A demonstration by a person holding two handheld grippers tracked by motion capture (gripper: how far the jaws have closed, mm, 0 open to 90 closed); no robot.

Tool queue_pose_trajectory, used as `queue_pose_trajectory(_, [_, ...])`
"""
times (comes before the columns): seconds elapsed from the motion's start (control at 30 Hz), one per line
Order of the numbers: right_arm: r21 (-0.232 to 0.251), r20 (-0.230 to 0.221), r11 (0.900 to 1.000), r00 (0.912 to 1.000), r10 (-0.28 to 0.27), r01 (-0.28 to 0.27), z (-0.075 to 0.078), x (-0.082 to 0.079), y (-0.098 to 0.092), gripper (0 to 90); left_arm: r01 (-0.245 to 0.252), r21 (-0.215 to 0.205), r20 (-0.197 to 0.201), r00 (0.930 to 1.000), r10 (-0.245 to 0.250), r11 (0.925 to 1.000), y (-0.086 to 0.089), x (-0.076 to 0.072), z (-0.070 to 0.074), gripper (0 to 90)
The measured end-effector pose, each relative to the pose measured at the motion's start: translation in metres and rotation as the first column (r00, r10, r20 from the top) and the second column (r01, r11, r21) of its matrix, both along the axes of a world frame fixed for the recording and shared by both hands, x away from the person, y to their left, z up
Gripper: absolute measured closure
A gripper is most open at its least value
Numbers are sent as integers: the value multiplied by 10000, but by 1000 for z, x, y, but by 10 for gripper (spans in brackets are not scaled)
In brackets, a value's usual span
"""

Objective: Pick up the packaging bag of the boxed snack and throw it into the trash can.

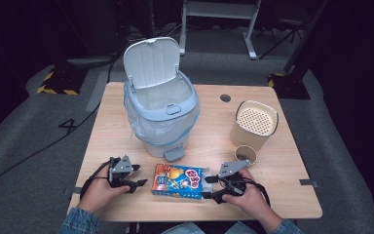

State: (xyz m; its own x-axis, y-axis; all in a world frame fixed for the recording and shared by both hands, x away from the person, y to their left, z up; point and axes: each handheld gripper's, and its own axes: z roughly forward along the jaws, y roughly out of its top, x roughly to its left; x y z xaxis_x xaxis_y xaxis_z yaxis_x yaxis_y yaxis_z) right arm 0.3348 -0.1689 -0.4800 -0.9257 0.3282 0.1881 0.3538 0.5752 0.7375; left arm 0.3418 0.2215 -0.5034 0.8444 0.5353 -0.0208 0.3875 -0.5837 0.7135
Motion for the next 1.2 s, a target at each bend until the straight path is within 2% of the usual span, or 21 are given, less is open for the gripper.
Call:
queue_pose_trajectory(0.27, [-119, -558, 9989, 9974, 456, -463, -11, -5, 11, 539, -4, 8, 3, 10000, 4, 10000, 0, 0, 0, 366])
queue_pose_trajectory(0.4, [-183, -427, 9975, 9968, 675, -683, -15, -7, 13, 680, -36, 6, 2, 10000, 36, 10000, 0, 0, 0, 365])
queue_pose_trajectory(0.5, [137, -305, 9958, 9954, 909, -905, -9, -10, 13, 811, -34, 8, 0, 10000, 34, 10000, 0, 0, 0, 365])
queue_pose_trajectory(0.53, [137, -305, 9958, 9954, 909, -905, -9, -10, 13, 811, -36, 7, 1, 10000, 36, 10000, 0, 0, 0, 365])
queue_pose_trajectory(0.57, [327, -229, 9944, 9946, 1009, -1001, -5, -11, 11, 867, -35, 4, -1, 10000, 35, 10000, 0, 0, 0, 365])
queue_pose_trajectory(0.87, [932, -236, 9896, 9934, 1121, -1095, 16, -14, 4, 898, -31, 9, 1, 10000, 31, 10000, 0, 0, 0, 365])
queue_pose_trajectory(1.2, [1222, 81, 9884, 9959, 897, -900, 46, -16, -14, 900, -55, 20, 0, 10000, 55, 10000, -1, 0, 0, 357])
